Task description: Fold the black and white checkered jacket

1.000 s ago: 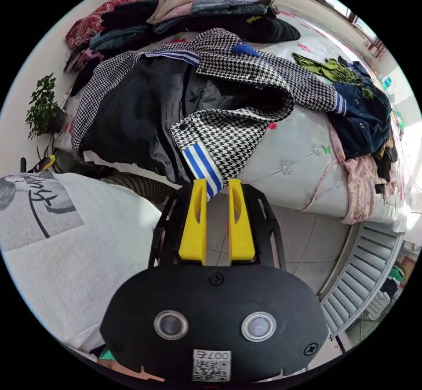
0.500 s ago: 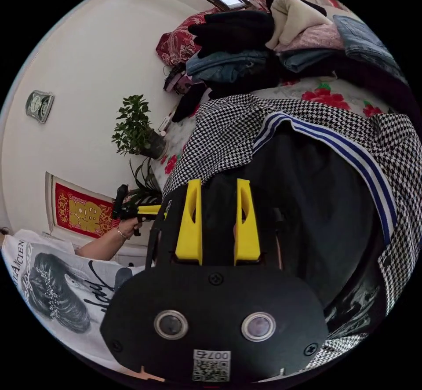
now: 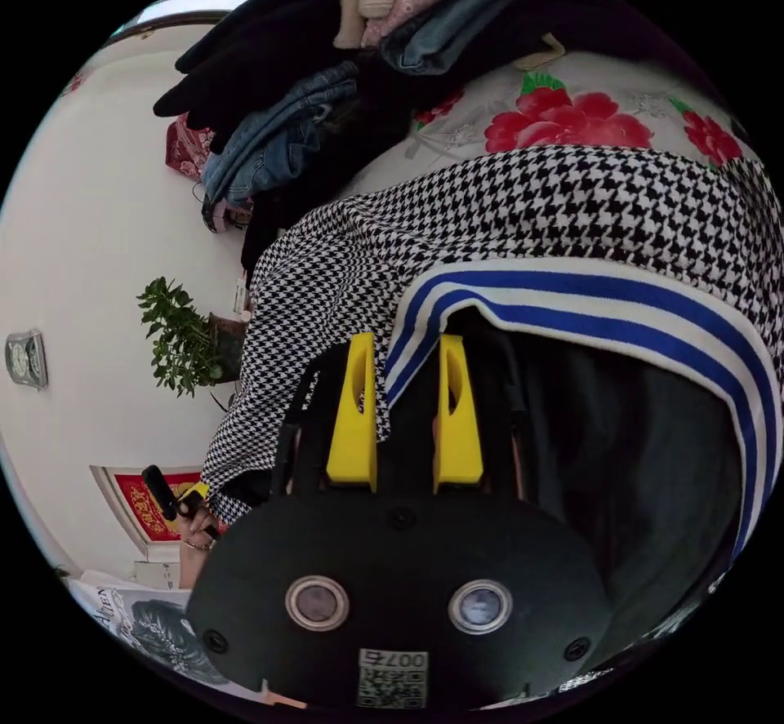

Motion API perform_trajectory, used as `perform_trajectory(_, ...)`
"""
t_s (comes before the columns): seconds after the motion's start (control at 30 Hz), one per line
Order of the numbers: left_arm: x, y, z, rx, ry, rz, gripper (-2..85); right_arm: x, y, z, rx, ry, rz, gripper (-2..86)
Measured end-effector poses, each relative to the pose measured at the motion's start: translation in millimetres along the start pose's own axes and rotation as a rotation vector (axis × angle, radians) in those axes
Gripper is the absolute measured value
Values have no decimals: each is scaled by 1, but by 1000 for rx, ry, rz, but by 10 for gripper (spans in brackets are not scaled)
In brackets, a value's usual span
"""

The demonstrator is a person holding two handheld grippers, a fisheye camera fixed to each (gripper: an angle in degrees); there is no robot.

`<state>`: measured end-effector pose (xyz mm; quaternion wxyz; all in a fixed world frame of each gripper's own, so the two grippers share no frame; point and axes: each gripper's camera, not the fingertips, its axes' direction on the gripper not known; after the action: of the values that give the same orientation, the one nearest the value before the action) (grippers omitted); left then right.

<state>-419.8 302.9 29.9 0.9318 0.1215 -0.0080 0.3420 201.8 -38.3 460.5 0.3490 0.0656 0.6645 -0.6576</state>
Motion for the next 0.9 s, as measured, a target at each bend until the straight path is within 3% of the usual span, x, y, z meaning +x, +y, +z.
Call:
perform_trajectory(0.27,-4,-26,-4,1,155,93,-6,-25,-64,-68,190,-13,-101,2)
perform_trajectory(0.43,17,-62,48,-71,245,211,-5,-54,-151,-143,339,4,-149,17)
perform_trajectory(0.63,38,-64,207,-448,209,262,-3,-13,-153,-116,166,140,-59,60)
perform_trajectory(0.8,32,-58,210,-467,282,268,-4,24,-77,-94,122,121,-73,69)
perform_trajectory(0.9,17,-70,184,-392,409,211,-6,27,-57,-85,84,90,-118,76)
